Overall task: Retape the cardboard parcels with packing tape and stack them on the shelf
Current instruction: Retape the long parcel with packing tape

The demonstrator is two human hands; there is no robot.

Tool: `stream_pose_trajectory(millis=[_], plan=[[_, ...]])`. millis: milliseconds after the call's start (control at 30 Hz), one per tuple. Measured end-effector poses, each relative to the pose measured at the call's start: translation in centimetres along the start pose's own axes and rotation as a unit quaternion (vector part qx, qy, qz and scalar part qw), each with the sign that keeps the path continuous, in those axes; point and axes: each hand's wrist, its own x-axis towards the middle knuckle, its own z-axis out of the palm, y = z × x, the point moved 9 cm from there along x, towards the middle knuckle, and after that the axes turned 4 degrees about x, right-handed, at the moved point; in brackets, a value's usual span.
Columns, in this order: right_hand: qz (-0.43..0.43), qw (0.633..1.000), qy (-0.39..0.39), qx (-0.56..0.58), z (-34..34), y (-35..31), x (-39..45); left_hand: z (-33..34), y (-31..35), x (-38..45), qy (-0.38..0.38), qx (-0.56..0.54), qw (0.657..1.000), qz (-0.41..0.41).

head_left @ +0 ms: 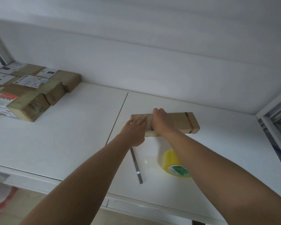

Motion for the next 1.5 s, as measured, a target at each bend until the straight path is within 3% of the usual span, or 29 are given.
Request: stream_pose_trajectory(millis=[133, 200, 433, 600, 833, 1033, 1233, 1400, 1500], plan=[[-0.134, 0.988, -0.055, -0.053, 1.4, -1.3, -0.5, -0.2, -0.6, 0.5, -0.029, -0.034, 0.999, 0.008], [-0.162, 0.979, -0.095, -0.079, 2.2, -1.3, -0.9, 0.0, -0.5, 0.7, -0.035, -0.021, 0.999, 0.016], [-0.086, 0.986, -0.143, -0.005, 2.0, -0.4, -1.5, 0.8, -0.1, 0.4, -0.006, 0.029, 1.000, 0.009], [-0.076, 0.982, -0.168, -0.047, -0.7, -0.3, -5.0, 0.4, 0.8, 0.1, 0.013, 0.044, 0.999, 0.011], [0.000, 0.962, -0.264, -0.064, -0.9, 3.4, -9.2, 1.3, 2.3, 0.9, 0.028, 0.013, 0.999, 0.033], [0.013, 0.965, -0.258, 0.052, -0.4, 5.2, -10.4, 1.1, 2.3, 0.7, 0.033, 0.044, 0.998, -0.002], [-0.009, 0.968, -0.237, 0.081, -1.4, 5.3, -11.1, 1.0, 3.3, 0.0, 0.067, 0.064, 0.994, -0.062], [0.004, 0.974, -0.213, 0.070, -1.1, 5.8, -11.2, -0.5, 2.5, -0.5, 0.114, -0.006, 0.983, -0.142], [0.011, 0.976, -0.199, 0.090, -1.3, 6.1, -11.2, -1.4, 3.0, -0.6, 0.137, -0.033, 0.981, -0.136]])
